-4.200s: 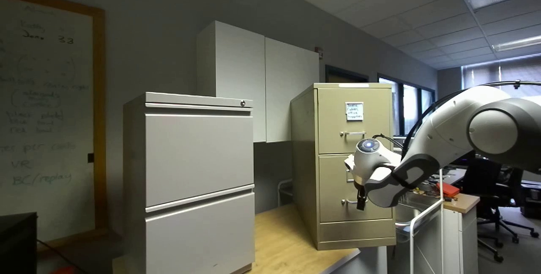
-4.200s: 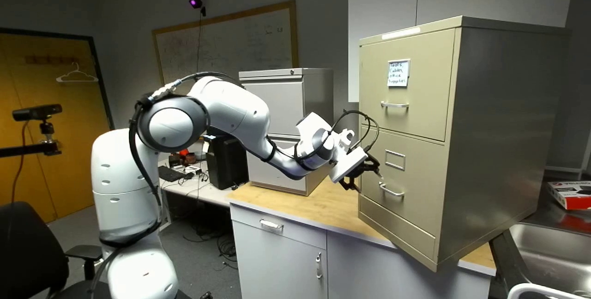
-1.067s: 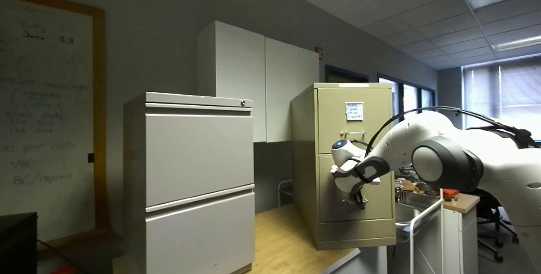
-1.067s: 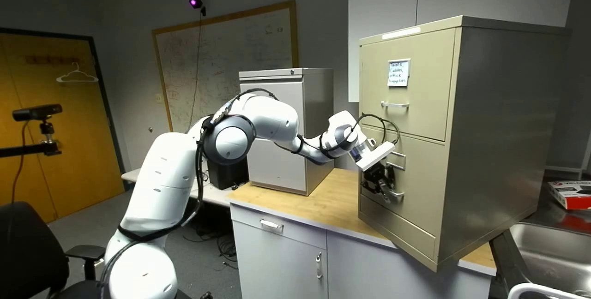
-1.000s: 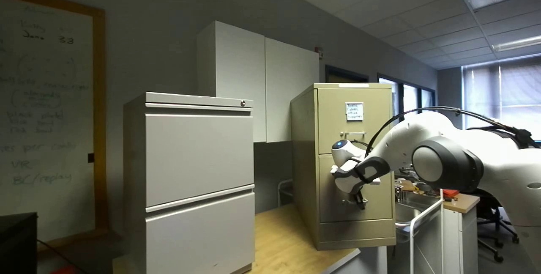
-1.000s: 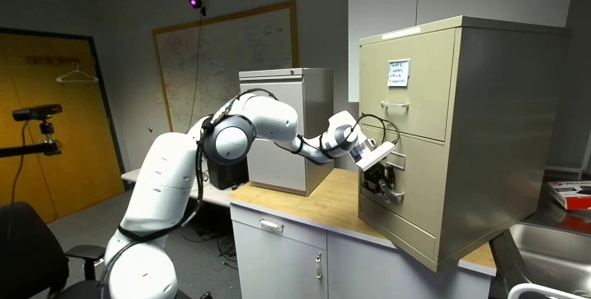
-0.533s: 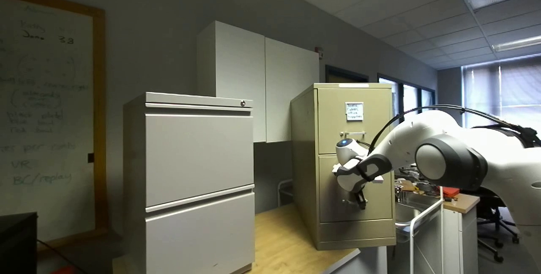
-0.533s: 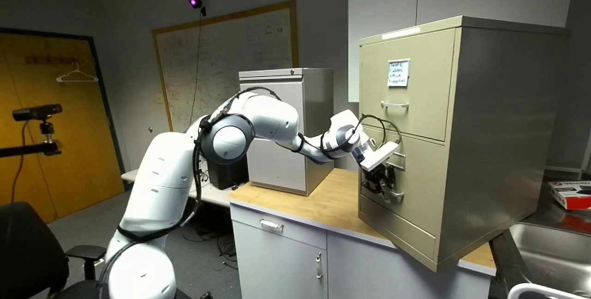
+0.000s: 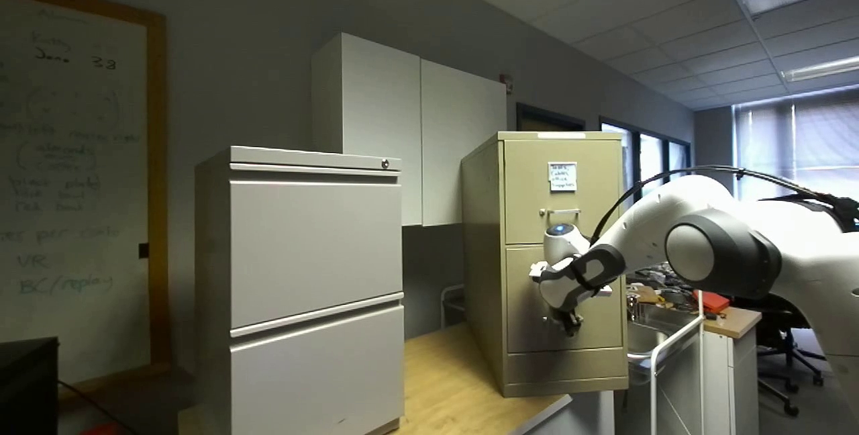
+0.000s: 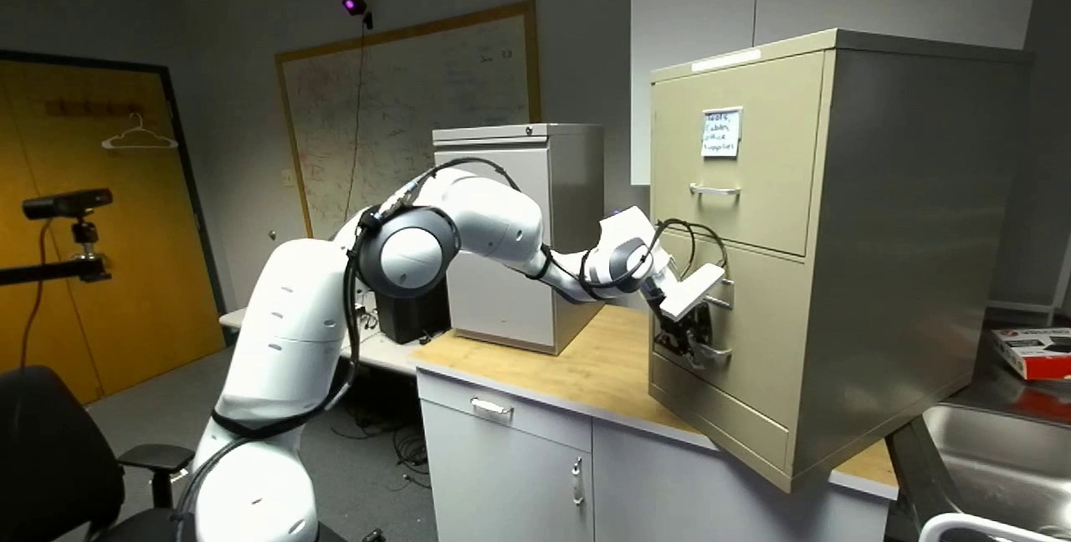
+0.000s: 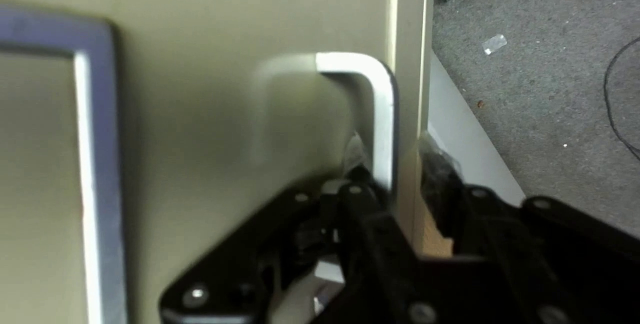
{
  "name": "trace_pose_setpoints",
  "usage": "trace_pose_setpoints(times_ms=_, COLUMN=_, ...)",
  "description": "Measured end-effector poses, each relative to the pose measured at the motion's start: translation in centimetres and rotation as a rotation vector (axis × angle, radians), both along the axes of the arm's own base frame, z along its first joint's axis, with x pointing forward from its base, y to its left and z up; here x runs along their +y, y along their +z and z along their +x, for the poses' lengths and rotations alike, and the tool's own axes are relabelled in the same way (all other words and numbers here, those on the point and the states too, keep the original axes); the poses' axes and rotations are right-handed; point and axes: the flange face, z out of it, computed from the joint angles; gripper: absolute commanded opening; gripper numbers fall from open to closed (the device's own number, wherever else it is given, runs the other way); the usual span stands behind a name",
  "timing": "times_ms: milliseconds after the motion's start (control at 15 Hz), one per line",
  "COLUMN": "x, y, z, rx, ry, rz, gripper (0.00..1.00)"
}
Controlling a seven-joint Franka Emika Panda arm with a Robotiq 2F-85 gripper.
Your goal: Open the bottom drawer of the cabinet to the right.
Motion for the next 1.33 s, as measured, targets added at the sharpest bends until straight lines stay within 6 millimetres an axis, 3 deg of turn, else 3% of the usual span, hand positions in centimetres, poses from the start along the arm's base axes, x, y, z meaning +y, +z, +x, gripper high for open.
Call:
trace_pose_setpoints(times_ms=333, x=-0.1, y=-0.8, z=-0.9, rx=-0.063, ry=0.084, rz=0.013, gripper=0.08)
trace_pose_setpoints(times_ms=600, x=1.2, y=-2.7, z=-2.1, rx=-0.080, ry=0.237, rz=-0.200, gripper=0.08)
trace_pose_setpoints(times_ms=1200, x=5.8, y=-5.9, z=0.0, rx=-0.033, ry=-0.030, rz=-0.588, gripper=0.08)
trace_pose_setpoints(times_ms=1333, x=6.5, y=-7.1, z=0.0, rx=-0.018, ry=0.036, rz=-0.705, gripper=0.08)
